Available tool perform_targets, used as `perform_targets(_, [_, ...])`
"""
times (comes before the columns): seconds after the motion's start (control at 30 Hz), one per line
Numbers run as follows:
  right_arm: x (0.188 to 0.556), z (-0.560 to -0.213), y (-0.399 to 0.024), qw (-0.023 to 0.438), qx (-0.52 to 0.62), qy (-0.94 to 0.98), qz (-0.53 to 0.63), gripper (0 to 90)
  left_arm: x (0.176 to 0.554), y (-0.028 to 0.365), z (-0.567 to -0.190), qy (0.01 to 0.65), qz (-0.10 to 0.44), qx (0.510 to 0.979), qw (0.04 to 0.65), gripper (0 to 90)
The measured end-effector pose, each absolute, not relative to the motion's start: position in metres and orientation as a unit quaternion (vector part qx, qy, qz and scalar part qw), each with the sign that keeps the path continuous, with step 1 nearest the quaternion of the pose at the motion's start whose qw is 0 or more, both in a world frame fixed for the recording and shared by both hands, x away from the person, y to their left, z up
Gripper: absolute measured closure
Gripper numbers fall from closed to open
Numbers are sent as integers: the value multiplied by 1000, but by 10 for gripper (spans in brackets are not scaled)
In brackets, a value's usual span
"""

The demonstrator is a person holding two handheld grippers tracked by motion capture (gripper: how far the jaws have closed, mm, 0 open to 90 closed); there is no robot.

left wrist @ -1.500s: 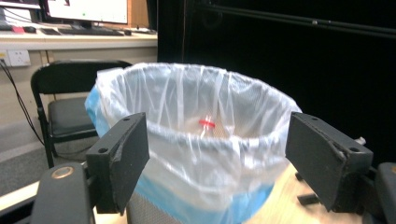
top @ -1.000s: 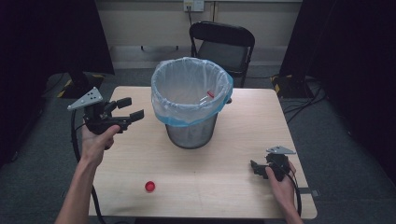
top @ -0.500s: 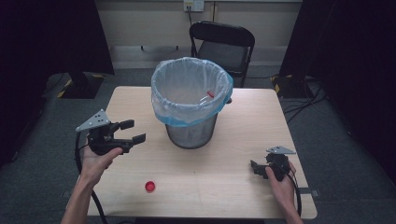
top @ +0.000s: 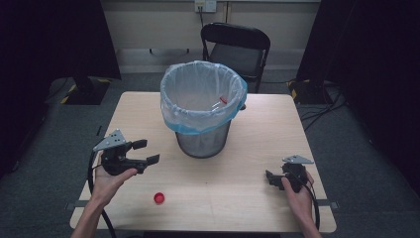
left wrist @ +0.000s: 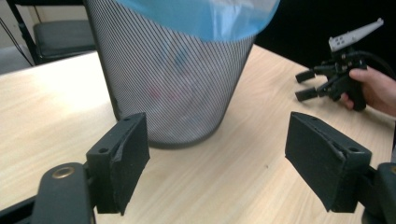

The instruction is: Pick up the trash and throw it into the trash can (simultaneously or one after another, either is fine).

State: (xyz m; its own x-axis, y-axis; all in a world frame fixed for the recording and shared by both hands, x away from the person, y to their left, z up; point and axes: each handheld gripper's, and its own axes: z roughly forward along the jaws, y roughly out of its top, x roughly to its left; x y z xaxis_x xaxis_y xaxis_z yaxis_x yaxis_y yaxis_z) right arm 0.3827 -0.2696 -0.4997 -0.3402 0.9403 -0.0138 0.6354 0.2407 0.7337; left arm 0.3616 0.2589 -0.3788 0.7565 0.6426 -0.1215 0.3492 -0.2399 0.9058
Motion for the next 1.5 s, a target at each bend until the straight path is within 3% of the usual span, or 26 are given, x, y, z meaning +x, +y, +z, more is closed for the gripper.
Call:
perform_targets(0.7, [383, -500, -270, 235, 524, 752, 324, 110, 343, 249, -449, 341, 84, 822, 448, 185])
perform_targets(1.07, [383, -500, -270, 235, 524, 752, 324, 110, 337, 244, -480, 337, 52, 850, 401, 312])
perform_targets(1.27, [383, -500, -270, 235, 524, 752, 324, 110, 332, 241, -486, 315, 50, 866, 385, 345])
perform_targets(1.5, [383, -500, -270, 235, 524, 752, 324, 110, 328, 238, -487, 294, 59, 878, 374, 452])
